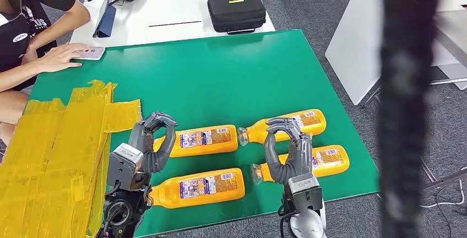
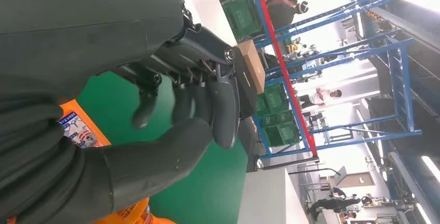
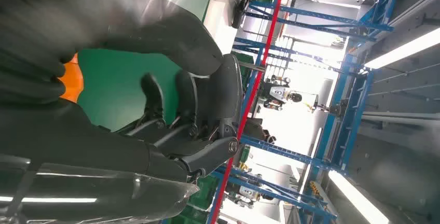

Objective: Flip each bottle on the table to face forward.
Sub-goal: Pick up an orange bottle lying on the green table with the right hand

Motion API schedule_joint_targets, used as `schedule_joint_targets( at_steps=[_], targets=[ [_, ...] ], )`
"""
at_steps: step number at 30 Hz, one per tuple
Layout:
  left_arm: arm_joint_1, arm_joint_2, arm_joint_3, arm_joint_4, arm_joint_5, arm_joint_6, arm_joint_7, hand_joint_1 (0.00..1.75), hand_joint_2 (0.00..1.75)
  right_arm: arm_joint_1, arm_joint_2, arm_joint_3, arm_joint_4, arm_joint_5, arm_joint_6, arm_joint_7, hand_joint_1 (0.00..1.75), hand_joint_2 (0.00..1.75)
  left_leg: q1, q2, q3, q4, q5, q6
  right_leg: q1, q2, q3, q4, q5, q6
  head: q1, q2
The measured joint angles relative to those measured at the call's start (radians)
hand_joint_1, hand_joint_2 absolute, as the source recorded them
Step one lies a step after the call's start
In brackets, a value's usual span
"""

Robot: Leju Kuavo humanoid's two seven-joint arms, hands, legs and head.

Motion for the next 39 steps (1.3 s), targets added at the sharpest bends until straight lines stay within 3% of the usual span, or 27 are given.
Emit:
schedule_joint_targets(
  at_steps=[3,8,13,17,18,21,22,27,32,39],
  targets=[
    [0.001,-0.001,0.0,0.001,0.019,0.007,-0.022,1.75,1.75,-0.002,0.0,0.003,0.002,-0.007,0.014,0.002,1.75,1.75,0.0,0.0,0.0,0.0,0.0,0.0,0.0,0.0,0.0,0.0,0.0,0.0,0.0,0.0],
    [-0.001,-0.024,-0.014,0.067,0.159,0.09,-0.215,1.75,1.75,-0.051,0.001,0.067,0.113,-0.06,0.042,-0.05,1.75,1.75,0.0,0.0,0.0,0.0,0.0,0.0,0.0,0.0,0.0,0.0,0.0,0.0,0.0,0.0],
    [-0.002,-0.027,-0.04,0.102,0.188,0.115,-0.232,1.75,1.75,-0.089,-0.006,0.12,0.191,-0.087,0.013,-0.068,1.75,1.75,0.0,-0.002,0.0,0.0,0.001,0.001,0.0,0.0,0.001,0.0,0.0,0.0,0.0,0.0],
    [-0.001,-0.025,-0.049,0.106,0.193,0.122,-0.226,0.87,1.75,-0.096,-0.015,0.144,0.21,-0.071,-0.007,-0.065,1.69,1.75,0.0,-0.002,0.0,0.0,0.001,0.001,0.0,0.0,0.001,0.0,0.0,0.0,0.0,0.0],
    [0.0,-0.025,-0.05,0.107,0.195,0.127,-0.224,0.68,1.75,-0.097,-0.017,0.149,0.213,-0.055,-0.02,-0.062,1.61,1.75,0.0,-0.002,0.0,0.0,0.001,0.001,0.0,0.0,0.001,0.0,0.0,0.0,0.0,0.0],
    [0.004,-0.024,-0.051,0.109,0.2,0.135,-0.219,0.03,1.75,-0.1,-0.022,0.16,0.218,-0.015,-0.05,-0.054,0.34,1.75,0.0,-0.002,0.0,0.0,0.001,0.001,0.0,0.0,0.001,0.0,0.0,0.0,0.0,0.0],
    [0.005,-0.024,-0.051,0.109,0.2,0.136,-0.219,0.0,1.75,-0.101,-0.023,0.163,0.219,-0.006,-0.056,-0.052,0.0,1.75,0.0,-0.002,0.0,0.0,0.001,0.001,0.0,0.0,0.001,0.0,0.0,0.0,0.0,0.0],
    [0.005,-0.024,-0.053,0.11,0.202,0.138,-0.216,0.0,1.75,-0.121,-0.032,0.185,0.231,0.148,-0.153,0.002,0.0,1.75,0.0,-0.002,0.0,0.0,0.001,0.001,0.0,0.0,0.001,0.0,0.0,0.0,0.0,0.0],
    [0.006,-0.024,-0.055,0.11,0.205,0.142,-0.213,0.0,1.75,-0.165,-0.044,0.208,0.254,0.442,-0.229,0.154,0.0,1.75,0.0,-0.002,0.0,0.0,0.001,0.001,0.0,0.0,0.001,0.0,0.0,0.0,0.0,0.0],
    [0.007,-0.026,-0.055,0.113,0.21,0.121,-0.212,0.0,1.75,-0.248,-0.064,0.227,0.305,0.739,-0.16,0.345,0.0,1.75,0.0,-0.002,0.0,0.0,0.001,0.001,0.0,0.0,0.001,0.0,0.0,0.0,0.0,0.0]
  ],
)
